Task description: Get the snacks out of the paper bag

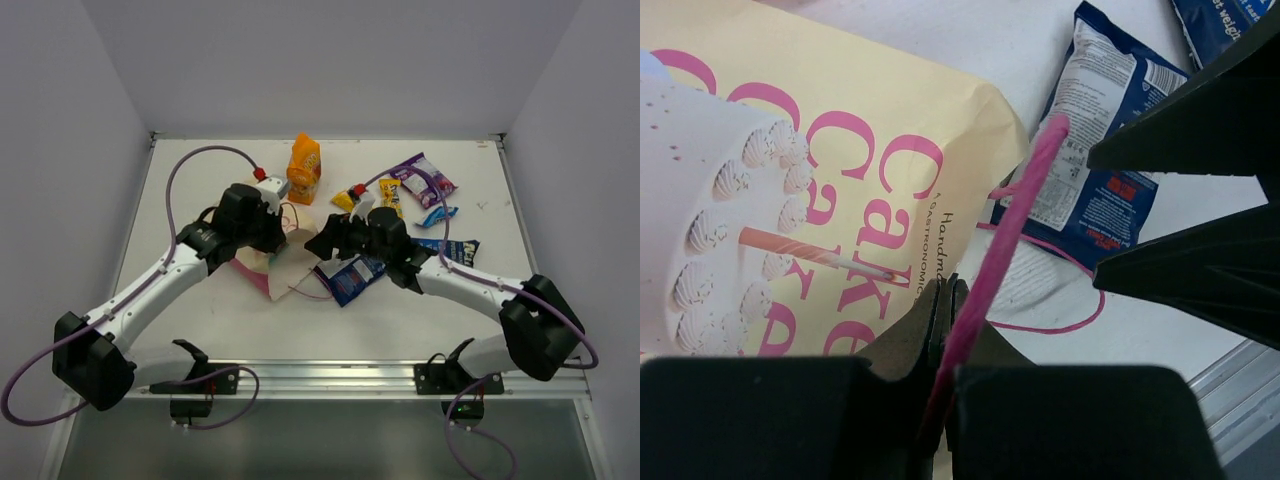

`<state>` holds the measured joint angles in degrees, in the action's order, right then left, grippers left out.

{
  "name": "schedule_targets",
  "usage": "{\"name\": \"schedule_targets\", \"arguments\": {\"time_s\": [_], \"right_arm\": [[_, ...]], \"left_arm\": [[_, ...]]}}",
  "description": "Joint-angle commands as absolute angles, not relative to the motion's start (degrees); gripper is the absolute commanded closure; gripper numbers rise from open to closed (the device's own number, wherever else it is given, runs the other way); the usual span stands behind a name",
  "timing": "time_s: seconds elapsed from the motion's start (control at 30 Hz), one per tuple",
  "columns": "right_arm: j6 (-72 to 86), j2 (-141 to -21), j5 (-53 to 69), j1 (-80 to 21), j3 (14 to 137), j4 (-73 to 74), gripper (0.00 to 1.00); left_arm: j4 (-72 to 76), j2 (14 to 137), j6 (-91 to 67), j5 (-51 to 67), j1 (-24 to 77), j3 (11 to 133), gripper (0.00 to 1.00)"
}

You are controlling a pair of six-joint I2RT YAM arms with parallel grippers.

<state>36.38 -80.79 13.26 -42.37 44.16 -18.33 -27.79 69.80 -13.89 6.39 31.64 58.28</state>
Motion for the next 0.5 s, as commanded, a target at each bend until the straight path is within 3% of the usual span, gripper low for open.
{"name": "schedule_targets", "arguments": {"time_s": [0.0,0.47], "right_arm": [[38.0,-79.6,13.1,-42.3,44.2,-19.3,0.29],[54.6,-95.4,7.7,-45.4,53.1,-22.9,0.3]], "left_arm": [[-24.3,67.9,-16.2,3.7,31.6,58.7,1.0],[-24.1,68.6,-26.1,0.3,31.6,65.0,1.0]]}}
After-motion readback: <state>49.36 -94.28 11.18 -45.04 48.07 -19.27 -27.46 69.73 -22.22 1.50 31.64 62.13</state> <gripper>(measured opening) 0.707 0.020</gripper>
